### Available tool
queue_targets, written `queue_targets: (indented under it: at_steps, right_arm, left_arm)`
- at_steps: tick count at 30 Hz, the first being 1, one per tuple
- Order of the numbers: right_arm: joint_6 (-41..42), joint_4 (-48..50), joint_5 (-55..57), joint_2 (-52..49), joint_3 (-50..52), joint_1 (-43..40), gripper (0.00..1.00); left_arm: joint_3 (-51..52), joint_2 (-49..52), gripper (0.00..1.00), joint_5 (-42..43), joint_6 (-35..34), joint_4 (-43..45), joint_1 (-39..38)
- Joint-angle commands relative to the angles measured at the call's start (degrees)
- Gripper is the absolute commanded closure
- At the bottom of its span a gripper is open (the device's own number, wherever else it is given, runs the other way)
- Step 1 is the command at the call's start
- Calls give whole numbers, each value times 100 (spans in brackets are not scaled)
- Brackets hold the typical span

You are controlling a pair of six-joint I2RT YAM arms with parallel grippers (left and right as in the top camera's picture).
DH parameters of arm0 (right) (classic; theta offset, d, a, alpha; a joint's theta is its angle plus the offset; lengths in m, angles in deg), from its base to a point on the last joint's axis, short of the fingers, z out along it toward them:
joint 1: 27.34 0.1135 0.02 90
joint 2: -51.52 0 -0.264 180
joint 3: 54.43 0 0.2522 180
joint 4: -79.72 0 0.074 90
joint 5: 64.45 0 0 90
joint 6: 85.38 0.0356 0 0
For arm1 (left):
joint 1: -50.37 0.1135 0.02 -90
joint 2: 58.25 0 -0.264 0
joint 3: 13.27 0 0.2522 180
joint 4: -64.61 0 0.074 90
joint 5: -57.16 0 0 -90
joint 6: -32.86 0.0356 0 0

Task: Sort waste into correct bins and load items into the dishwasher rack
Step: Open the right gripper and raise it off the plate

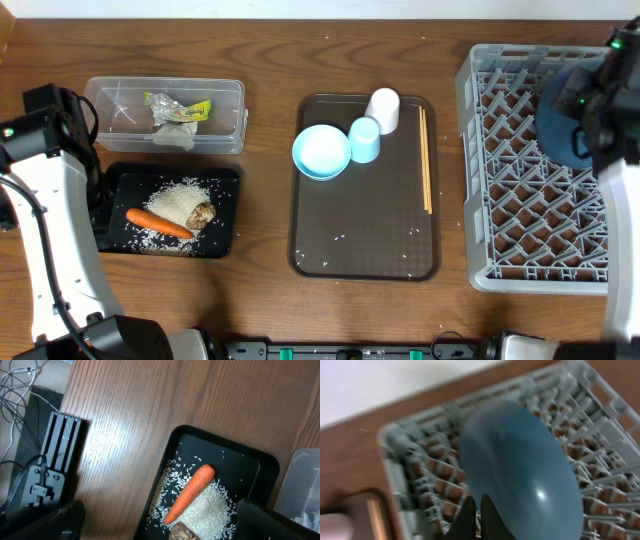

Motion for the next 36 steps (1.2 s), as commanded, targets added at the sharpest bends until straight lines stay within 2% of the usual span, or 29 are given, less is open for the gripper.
queue_targets:
  at_steps: [1, 27, 36]
  right_arm:
    - [-81, -42, 610, -201, -52, 28, 99]
    - [52, -291, 1021, -378, -42, -138, 99]
    - [46, -313, 1080, -820, -42, -162, 99]
  left_arm:
    - [11, 28, 2, -57, -74, -35, 24]
    - [11, 26, 2, -57, -72, -35, 24]
    - [11, 26, 2, -57, -72, -35, 24]
